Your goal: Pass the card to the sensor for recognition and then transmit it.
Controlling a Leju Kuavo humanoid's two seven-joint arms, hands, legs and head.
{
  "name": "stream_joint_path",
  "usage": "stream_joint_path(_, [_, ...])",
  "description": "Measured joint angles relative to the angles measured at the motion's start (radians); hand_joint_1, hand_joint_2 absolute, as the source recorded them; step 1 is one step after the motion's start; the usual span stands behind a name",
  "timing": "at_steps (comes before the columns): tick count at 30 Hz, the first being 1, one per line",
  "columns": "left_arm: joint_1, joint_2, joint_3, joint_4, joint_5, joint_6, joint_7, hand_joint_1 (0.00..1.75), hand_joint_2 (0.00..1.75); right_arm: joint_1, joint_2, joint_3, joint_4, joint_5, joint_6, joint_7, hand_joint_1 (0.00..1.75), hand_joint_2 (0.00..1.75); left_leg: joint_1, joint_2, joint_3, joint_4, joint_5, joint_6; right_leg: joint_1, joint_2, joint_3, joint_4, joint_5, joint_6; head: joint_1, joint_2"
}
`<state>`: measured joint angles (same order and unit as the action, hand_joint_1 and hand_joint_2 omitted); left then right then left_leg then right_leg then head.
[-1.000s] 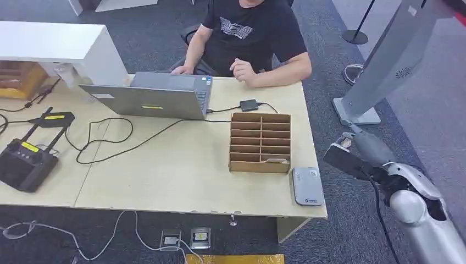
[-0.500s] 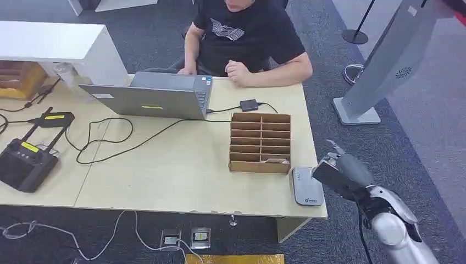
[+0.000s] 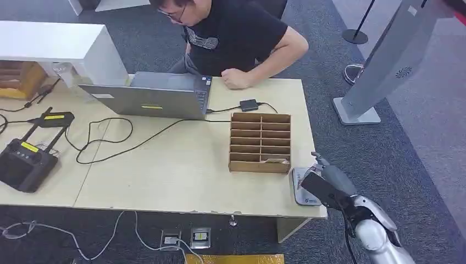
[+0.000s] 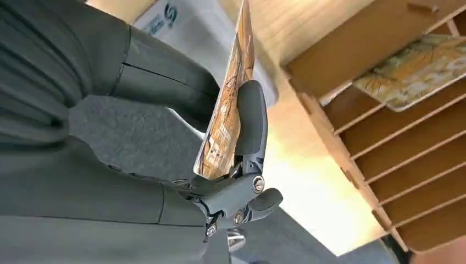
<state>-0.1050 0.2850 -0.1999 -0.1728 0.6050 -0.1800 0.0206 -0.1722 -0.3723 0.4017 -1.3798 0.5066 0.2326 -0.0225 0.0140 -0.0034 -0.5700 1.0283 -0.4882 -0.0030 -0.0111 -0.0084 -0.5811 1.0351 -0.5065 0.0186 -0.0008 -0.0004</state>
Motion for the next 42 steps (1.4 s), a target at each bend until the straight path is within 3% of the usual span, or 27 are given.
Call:
stream_joint_path(10, [0.0,0.0,0.0,0.0,0.003,0.034,0.032,0.0,0.0,0.024,0.047,0.08,0.052,-0.048,-0.059,0.018,1.75,1.75,0.0,0.0,0.0,0.0,0.0,0.0,0.0,0.0,0.0,0.0,0.0,0.0,0.0,0.0])
stream_joint_path(17, [0.001,-0.007,0.0,0.001,0.012,0.05,0.04,0.0,0.0,0.017,0.054,0.087,0.069,-0.064,-0.089,0.021,1.75,1.75,0.0,0.0,0.0,0.0,0.0,0.0,0.0,0.0,0.0,0.0,0.0,0.0,0.0,0.0])
stream_joint_path(23, [0.001,-0.008,0.0,0.001,0.018,0.047,0.04,0.0,0.0,-0.014,0.055,0.047,0.024,-0.069,-0.015,0.057,1.75,1.75,0.0,0.0,0.0,0.0,0.0,0.0,0.0,0.0,0.0,0.0,0.0,0.0,0.0,0.0])
stream_joint_path(30, [0.001,-0.008,0.0,0.001,0.016,0.032,0.031,0.0,0.0,-0.048,0.053,-0.023,-0.148,-0.114,0.064,0.148,1.75,1.75,0.0,0.0,0.0,0.0,0.0,-0.001,0.0,0.0,0.0,0.0,0.0,0.0,0.0,0.0])
stream_joint_path(38, [0.001,-0.008,0.0,0.001,0.014,0.026,0.025,0.0,0.0,-0.059,0.036,-0.072,-0.256,-0.067,0.07,0.178,1.75,1.75,0.0,0.0,0.0,0.0,0.0,0.0,0.0,0.001,0.0,0.0,0.0,0.0,0.0,0.0])
stream_joint_path(42, [0.001,-0.008,0.0,0.001,0.017,0.029,0.025,0.0,0.0,-0.058,0.029,-0.082,-0.269,0.018,0.067,0.185,1.75,1.75,0.0,0.0,0.0,0.0,0.0,-0.001,0.0,0.0,0.0,0.0,0.0,0.0,0.0,0.0])
